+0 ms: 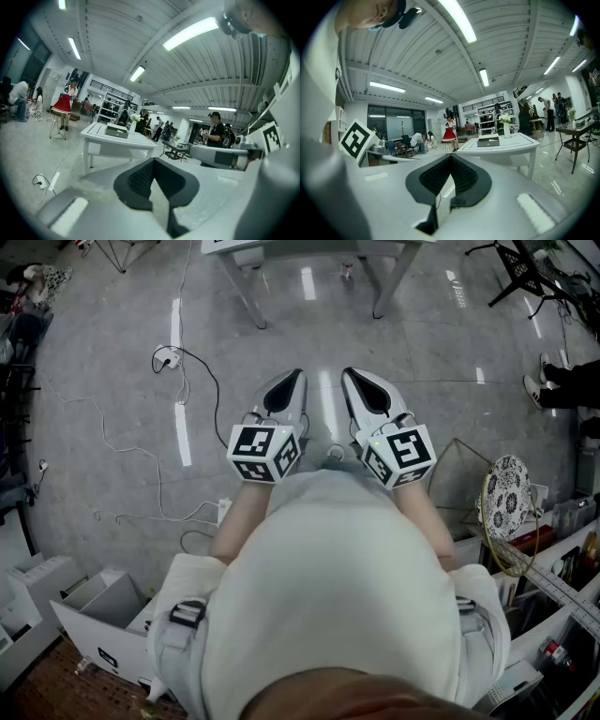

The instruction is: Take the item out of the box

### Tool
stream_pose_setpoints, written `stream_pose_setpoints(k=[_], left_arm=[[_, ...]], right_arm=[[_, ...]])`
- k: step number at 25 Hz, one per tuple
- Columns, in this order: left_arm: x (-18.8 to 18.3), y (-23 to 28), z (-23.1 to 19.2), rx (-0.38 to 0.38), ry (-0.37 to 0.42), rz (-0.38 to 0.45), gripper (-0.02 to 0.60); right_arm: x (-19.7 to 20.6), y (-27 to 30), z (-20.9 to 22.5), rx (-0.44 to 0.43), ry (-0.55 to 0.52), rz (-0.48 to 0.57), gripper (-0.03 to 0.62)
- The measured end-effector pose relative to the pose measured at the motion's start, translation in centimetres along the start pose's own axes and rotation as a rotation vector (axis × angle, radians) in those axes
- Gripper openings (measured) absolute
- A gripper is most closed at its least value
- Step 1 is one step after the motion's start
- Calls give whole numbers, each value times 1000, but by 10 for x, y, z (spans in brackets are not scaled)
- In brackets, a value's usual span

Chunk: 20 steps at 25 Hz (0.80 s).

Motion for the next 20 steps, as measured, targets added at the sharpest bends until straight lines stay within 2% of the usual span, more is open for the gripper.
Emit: stream_pose_setpoints(k=[9, 20], left_arm=[[2, -27, 6, -14, -1, 19, 0], [6, -2, 24, -38, -19, 40, 2]], right_arm=[[-1, -15, -29, -36, -29, 13, -3], [-6, -17, 5, -84, -17, 37, -2]])
Point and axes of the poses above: the fingertips, and each gripper's own axes: y forward along the fingers, z to its right, x out of its underside, the point moved 8 cm from there along -y, backward along the fingers, and after that the axes turned 5 degrees about z, right-handed, at the moved point
